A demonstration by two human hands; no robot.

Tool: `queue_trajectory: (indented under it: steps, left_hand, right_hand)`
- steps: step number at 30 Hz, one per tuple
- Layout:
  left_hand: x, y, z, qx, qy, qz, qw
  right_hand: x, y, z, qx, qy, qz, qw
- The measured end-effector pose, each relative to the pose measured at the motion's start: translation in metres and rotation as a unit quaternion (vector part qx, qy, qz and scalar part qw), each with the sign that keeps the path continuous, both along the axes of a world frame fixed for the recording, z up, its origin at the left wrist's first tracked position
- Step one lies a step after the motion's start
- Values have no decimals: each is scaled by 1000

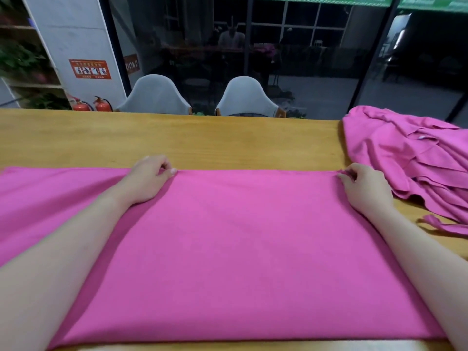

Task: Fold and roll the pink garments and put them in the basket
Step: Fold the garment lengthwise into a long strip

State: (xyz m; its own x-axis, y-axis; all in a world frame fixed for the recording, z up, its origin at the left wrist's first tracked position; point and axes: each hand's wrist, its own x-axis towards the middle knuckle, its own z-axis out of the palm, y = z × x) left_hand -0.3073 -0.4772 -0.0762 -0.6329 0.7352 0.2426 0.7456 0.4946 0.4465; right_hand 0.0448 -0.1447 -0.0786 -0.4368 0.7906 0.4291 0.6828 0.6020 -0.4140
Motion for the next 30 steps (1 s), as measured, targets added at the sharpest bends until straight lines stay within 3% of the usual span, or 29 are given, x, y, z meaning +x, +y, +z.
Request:
queue_trajectory:
  steps: [6,12,15,17,22,30]
  left_hand:
    - [1,-1,2,-7,9,8,1000]
    - [-5,0,-2,-9,21,9,1000]
    - [3,1,3,-26,116,26,993]
    - [23,5,17,-35,156,-17,987]
    - [109,24,25,-107,67,-222,967]
    - [121,33,11,-206,83,-195,955]
  right_hand:
    - [-8,13,19,19,-26,14,999]
    - [-8,13,4,-38,-3,-3,999]
    - [-9,14,5,-36,-4,-11,999]
    - [-10,13,5,-32,-8,-16,999]
    - [-12,12,8,6,-29,-43,999]
    - [-15,-4,24,109,-92,-51,988]
